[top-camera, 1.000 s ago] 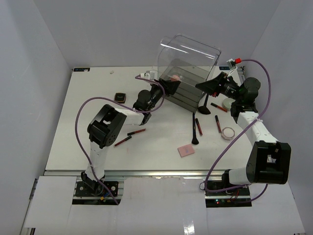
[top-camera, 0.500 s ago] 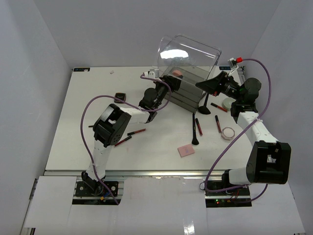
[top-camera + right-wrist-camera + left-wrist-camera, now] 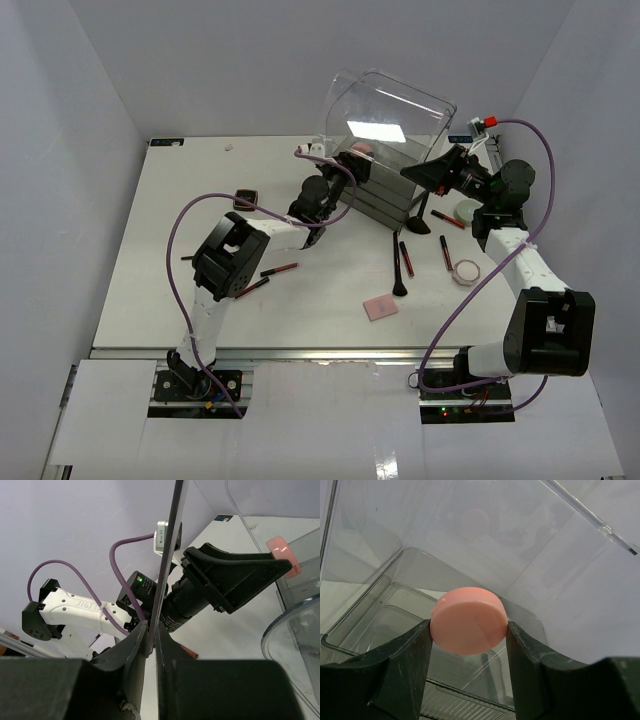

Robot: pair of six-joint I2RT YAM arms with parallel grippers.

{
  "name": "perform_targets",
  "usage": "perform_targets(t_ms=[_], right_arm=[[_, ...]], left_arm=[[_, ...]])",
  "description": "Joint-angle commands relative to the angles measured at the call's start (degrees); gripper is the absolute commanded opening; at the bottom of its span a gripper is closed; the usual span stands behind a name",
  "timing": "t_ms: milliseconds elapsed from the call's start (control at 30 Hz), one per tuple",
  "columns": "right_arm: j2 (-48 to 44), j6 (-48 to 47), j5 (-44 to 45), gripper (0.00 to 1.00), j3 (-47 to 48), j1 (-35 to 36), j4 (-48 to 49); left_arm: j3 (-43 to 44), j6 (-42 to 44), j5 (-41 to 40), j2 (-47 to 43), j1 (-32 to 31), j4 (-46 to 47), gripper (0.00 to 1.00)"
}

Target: Organize the makeup

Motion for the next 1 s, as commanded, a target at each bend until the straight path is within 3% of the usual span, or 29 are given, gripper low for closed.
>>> perform_targets(t_ms=[0,233,700,733,767,833,967], right_arm=[[-2.5,0.5,-1.9,0.16,0.6,0.2,5.3],[-2.4,0.5,-1.8,0.16,0.6,0.2,5.1],[-2.4,0.0,-1.9,0.16,0.5,0.2,4.1],[-2.3,0.0,-1.9,0.16,0.6,0.2,3.9],[-2.3,-0.2,-1.9,0.16,0.6,0.2,3.8],[-2.3,-0.5,-1.9,0.16,0.6,0.2,3.4],[-2.4,-1.2,-2.0,0.16,0.8,0.2,2.4]], left_arm=[[2.7,2.0,1.2,0.4,-1.2,-3.9,0.38],[1.4,1.4,1.6,-0.8,-1.2,-4.2,0.50],[-1.4,0.0,2.5,-3.4,-1.2,-4.2,0.61],[-1.4,0.0,2.6,-3.5,-1.2,-4.2,0.63],[-1.5,-0.1,2.7,-3.6,-1.2,-4.3,0.71],[-1.5,-0.2,2.7,-3.9,-1.2,-4.5,0.96],[-2.4,-0.4,2.6,-4.9,-1.2,-4.6,0.98]])
